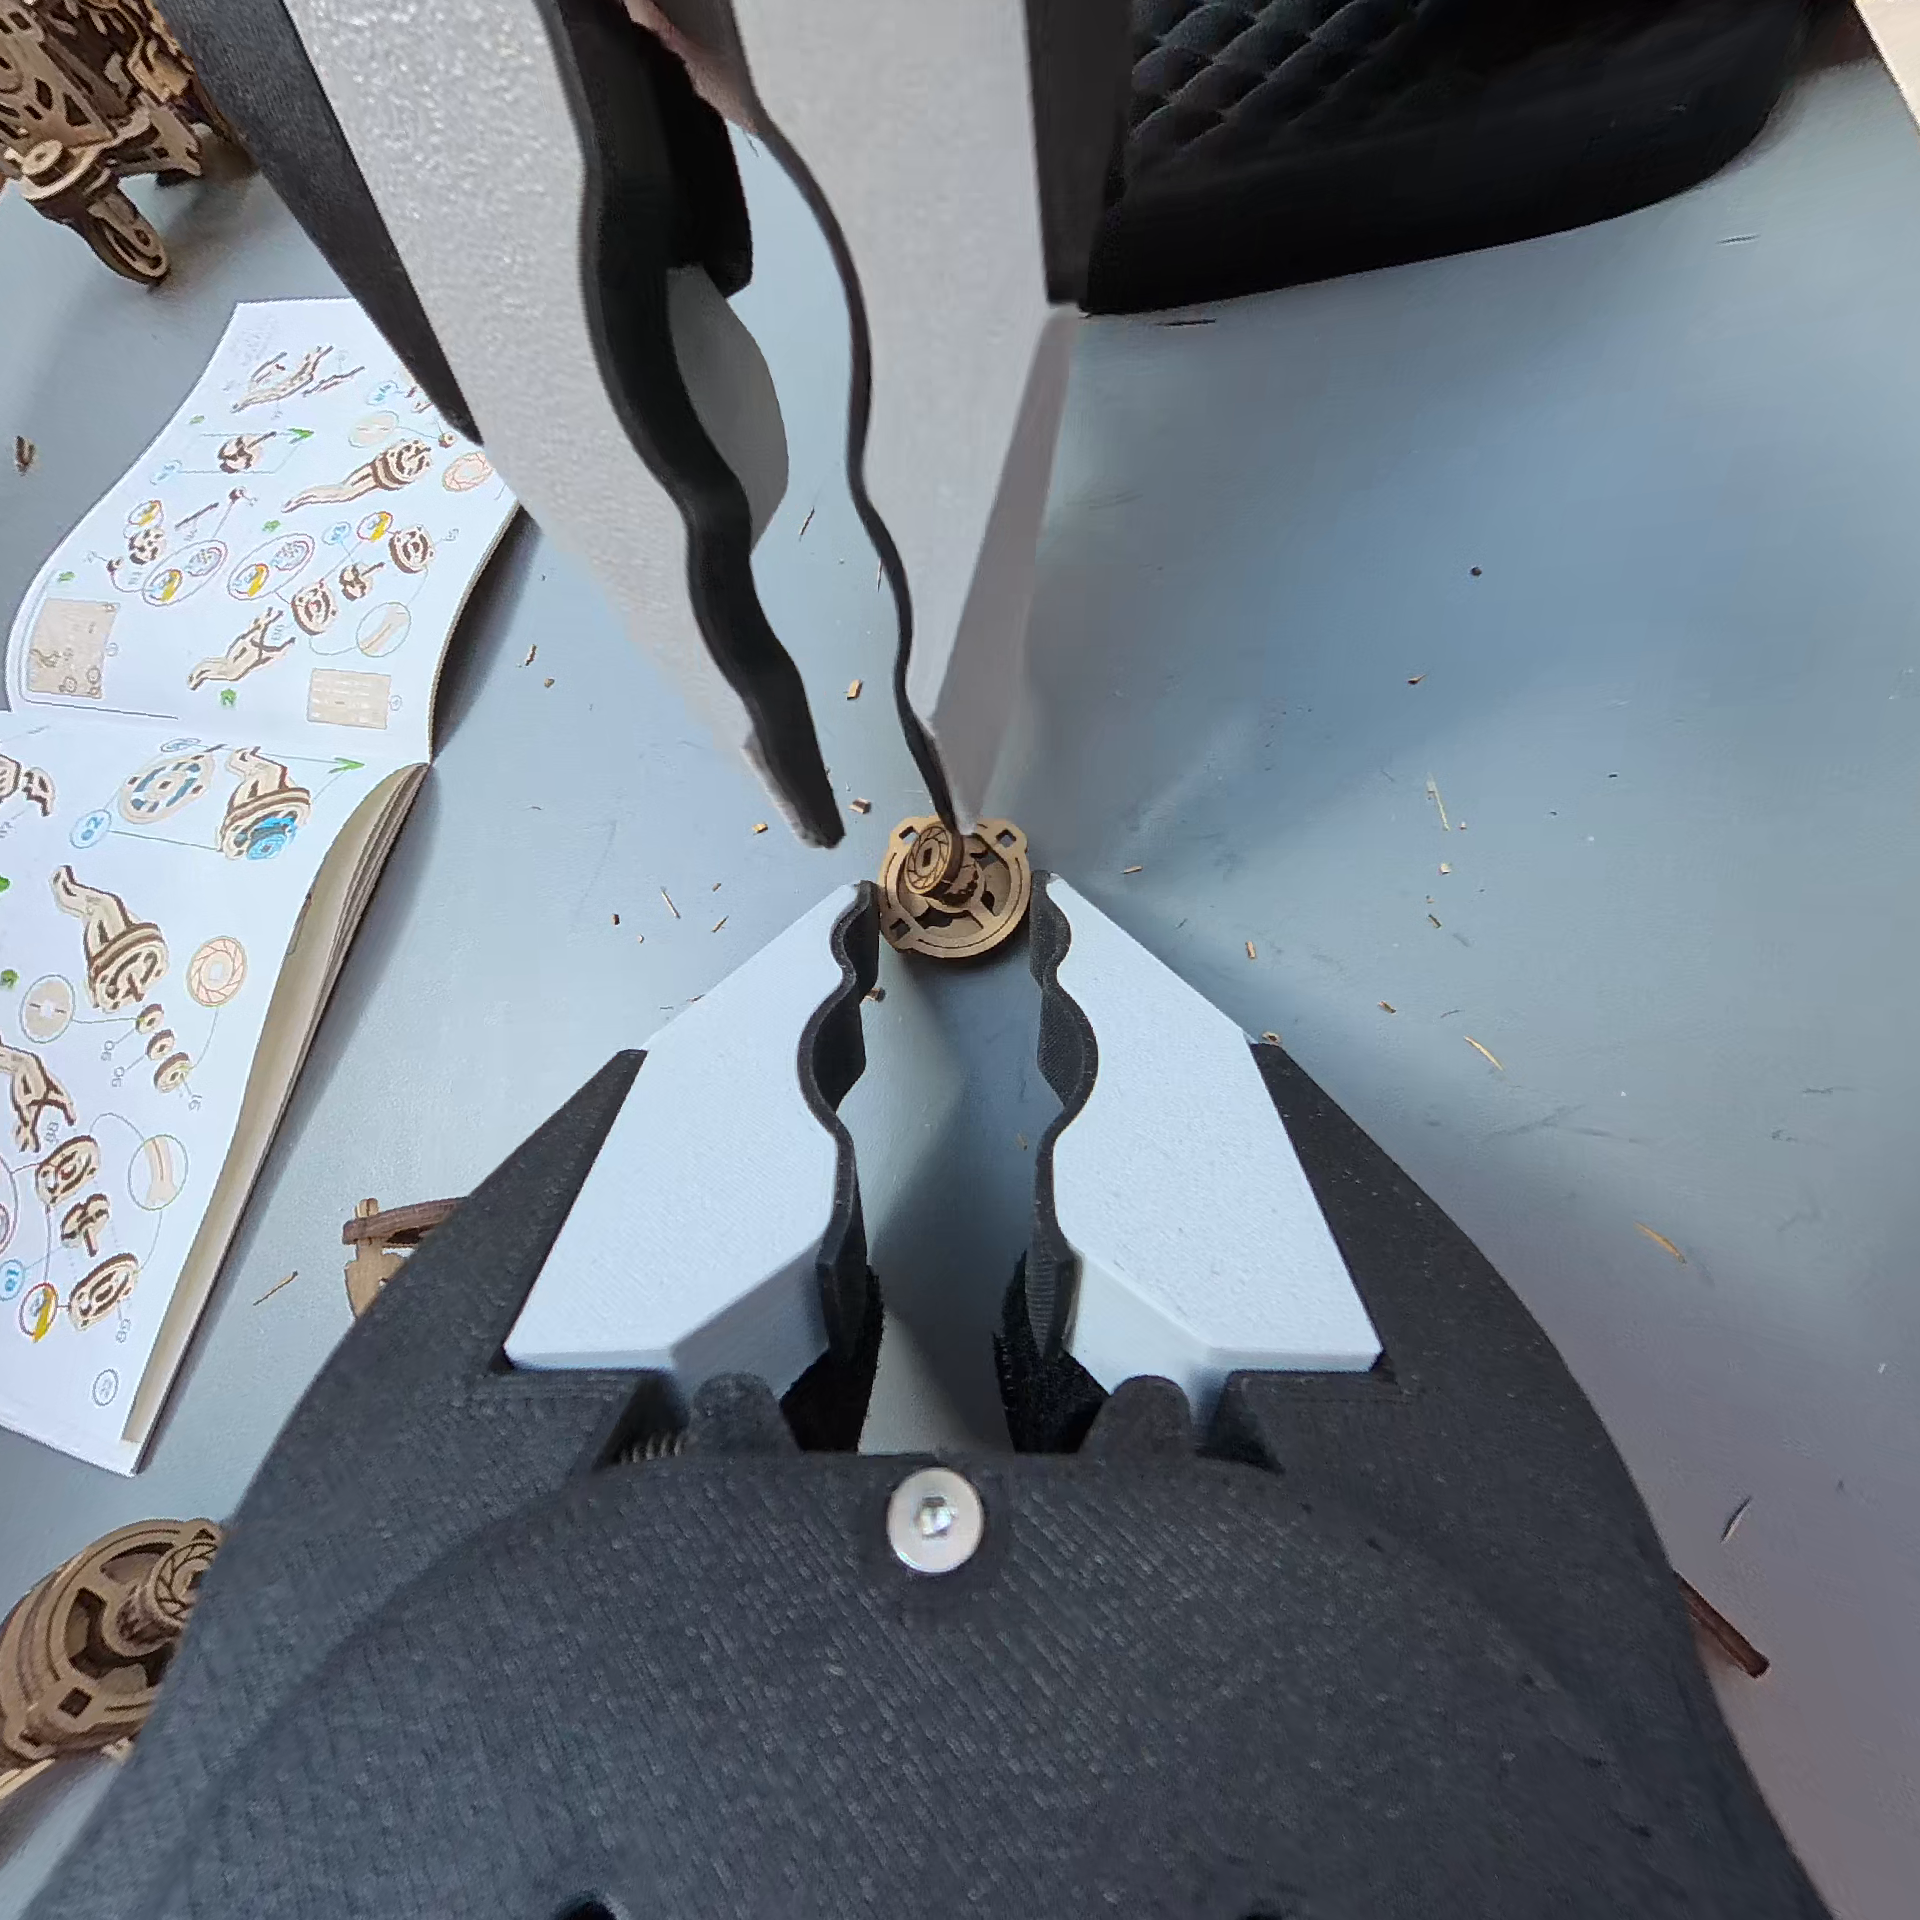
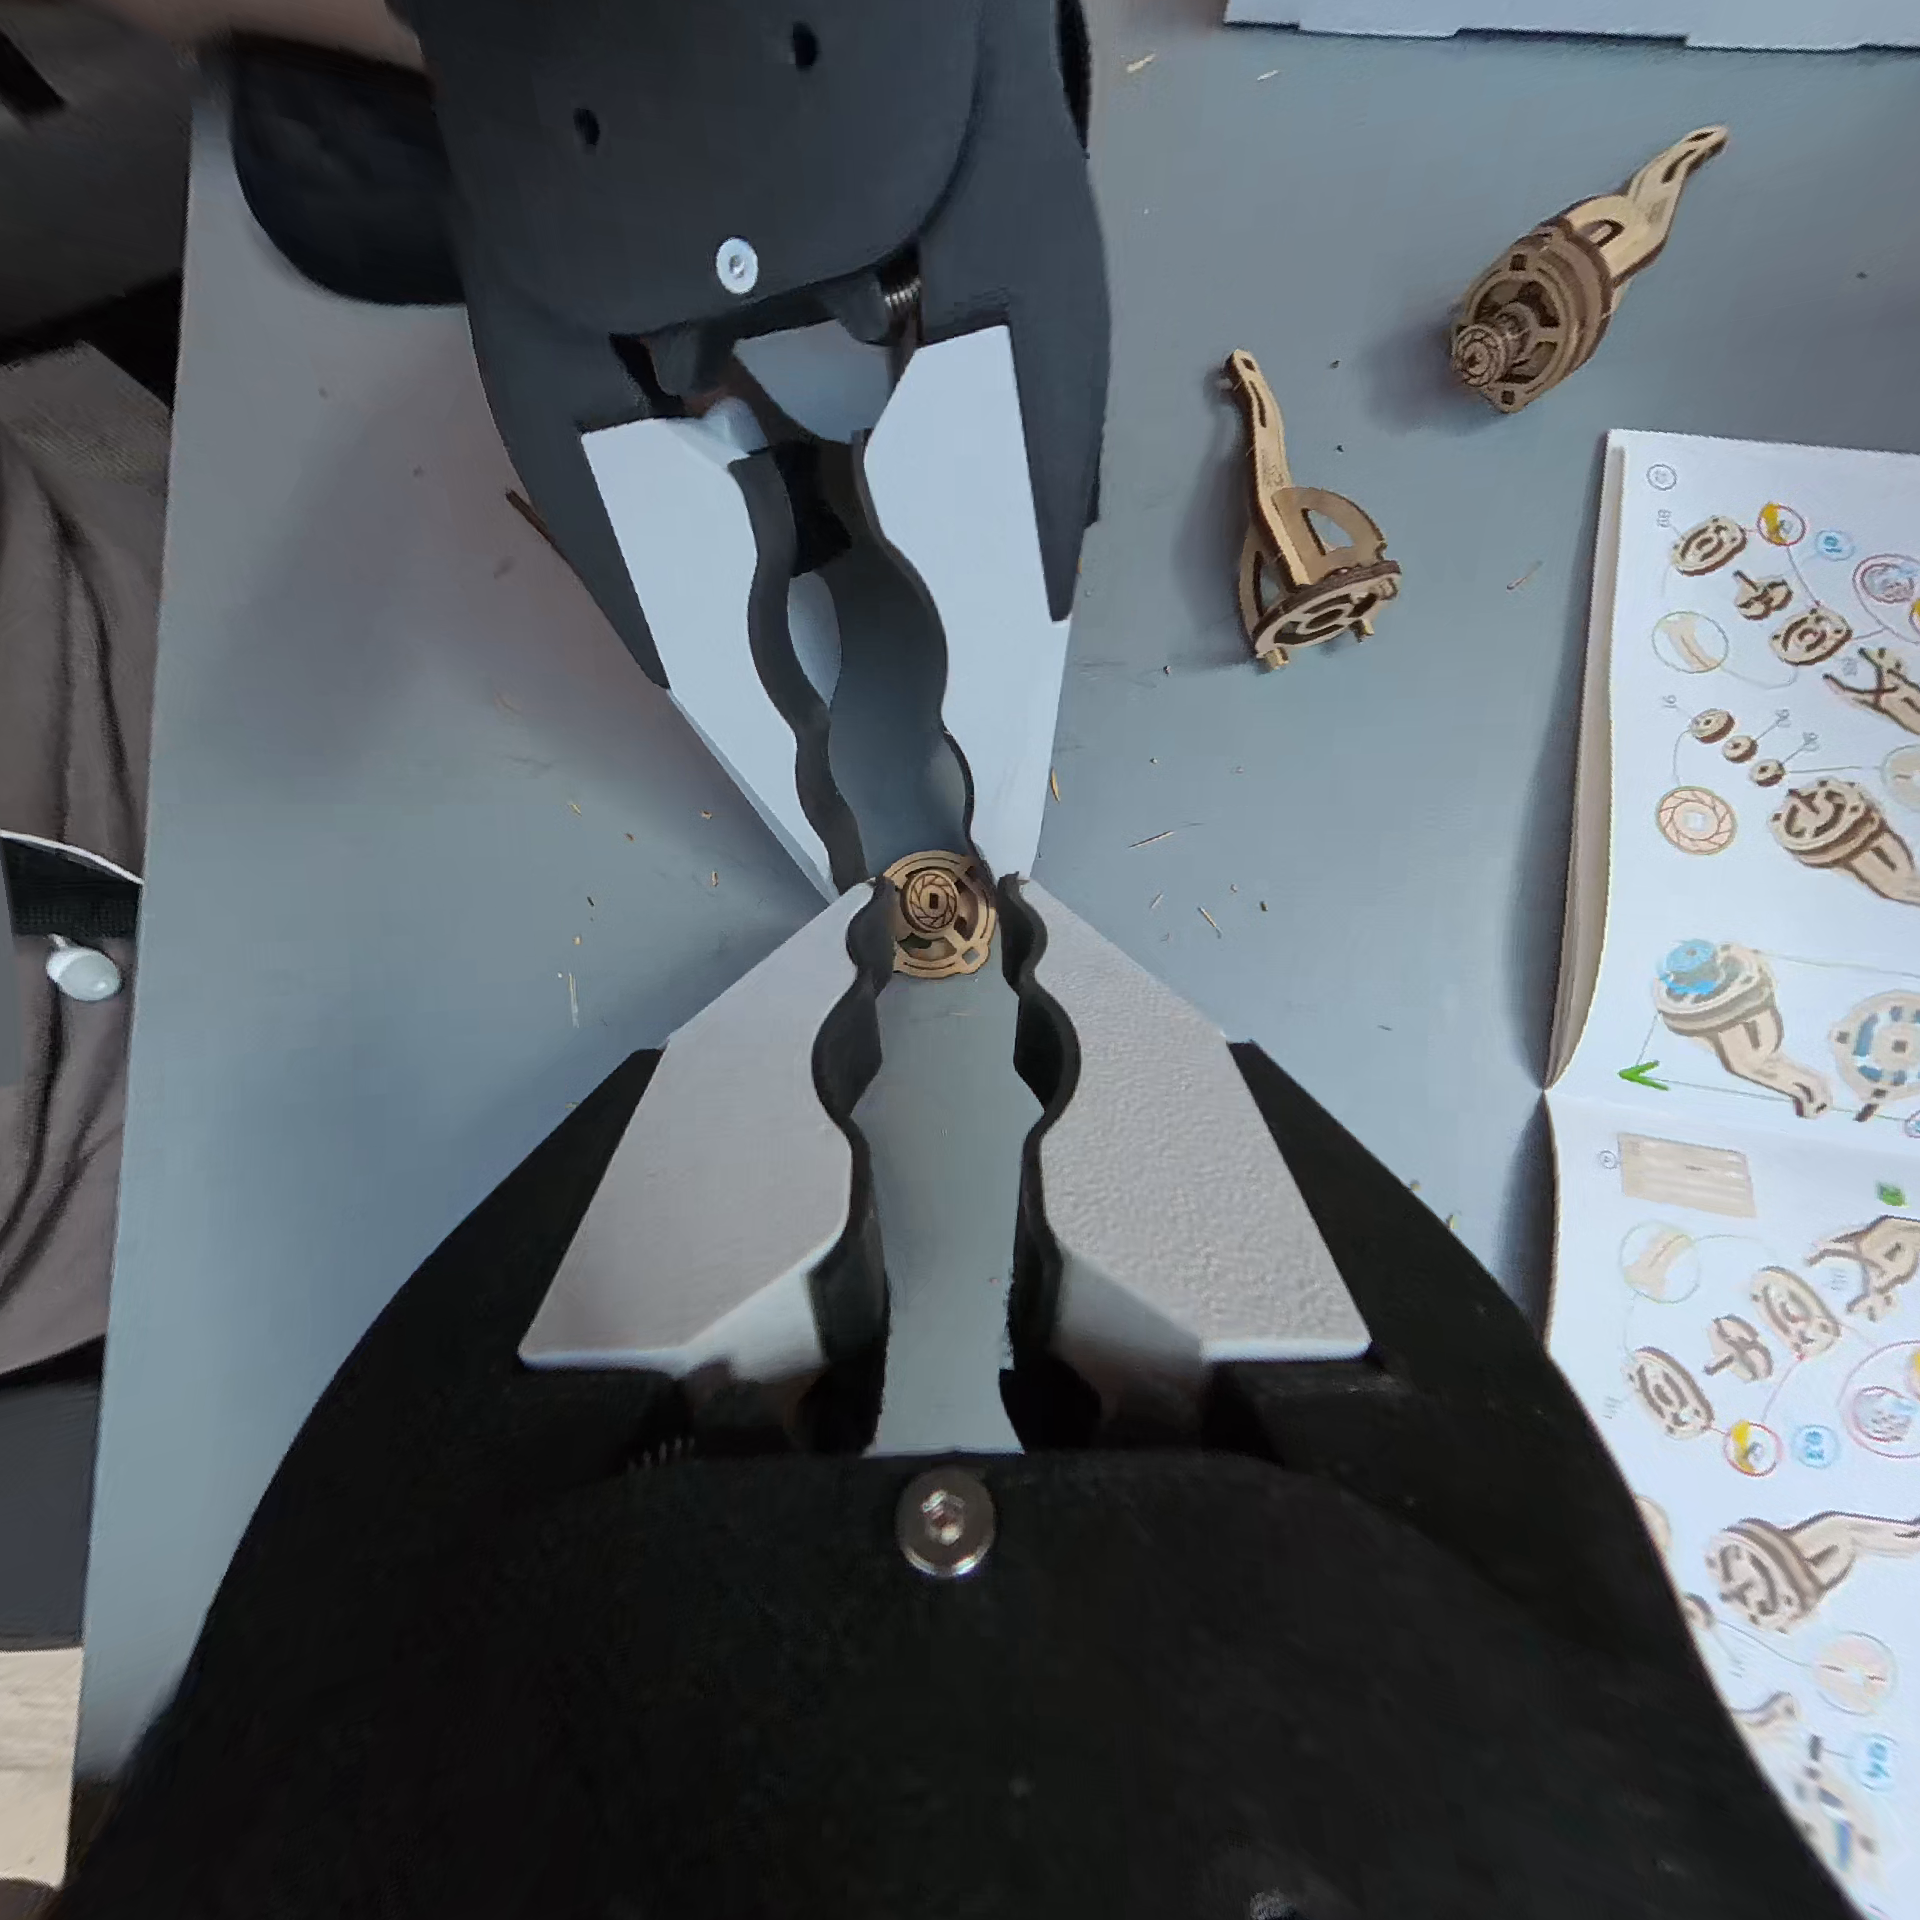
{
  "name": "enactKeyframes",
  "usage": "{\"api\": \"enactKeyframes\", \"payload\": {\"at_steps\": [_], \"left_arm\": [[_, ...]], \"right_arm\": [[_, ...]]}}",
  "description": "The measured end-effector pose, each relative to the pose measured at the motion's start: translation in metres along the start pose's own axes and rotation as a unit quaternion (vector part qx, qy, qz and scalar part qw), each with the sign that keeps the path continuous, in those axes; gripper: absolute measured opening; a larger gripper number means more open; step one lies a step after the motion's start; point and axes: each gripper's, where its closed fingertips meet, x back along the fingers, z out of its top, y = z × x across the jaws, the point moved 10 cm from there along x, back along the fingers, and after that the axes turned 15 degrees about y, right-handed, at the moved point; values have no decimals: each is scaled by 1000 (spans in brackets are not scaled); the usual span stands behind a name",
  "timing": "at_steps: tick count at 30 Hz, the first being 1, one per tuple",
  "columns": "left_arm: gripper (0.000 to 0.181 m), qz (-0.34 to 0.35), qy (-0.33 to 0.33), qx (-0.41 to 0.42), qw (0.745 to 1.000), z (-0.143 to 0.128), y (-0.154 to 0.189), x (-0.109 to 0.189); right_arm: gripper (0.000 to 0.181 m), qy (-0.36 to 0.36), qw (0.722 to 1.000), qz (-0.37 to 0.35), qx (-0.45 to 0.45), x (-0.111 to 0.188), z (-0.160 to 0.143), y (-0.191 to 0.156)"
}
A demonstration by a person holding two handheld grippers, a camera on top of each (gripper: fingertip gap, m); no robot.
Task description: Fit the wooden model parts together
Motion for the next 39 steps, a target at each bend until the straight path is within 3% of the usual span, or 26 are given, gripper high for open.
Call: {"api": "enactKeyframes", "payload": {"at_steps": [7,18,39], "left_arm": [[27,-1,3,-6,1000,-1,1,2],[27,-9,1,9,1000,-1,-1,1],[27,-11,0,14,1000,-1,-2,1]], "right_arm": [[20,170,969,48,-173,13,-31,16],[18,157,959,73,-224,1,-39,15],[11,142,962,71,-224,-6,-40,14]]}}
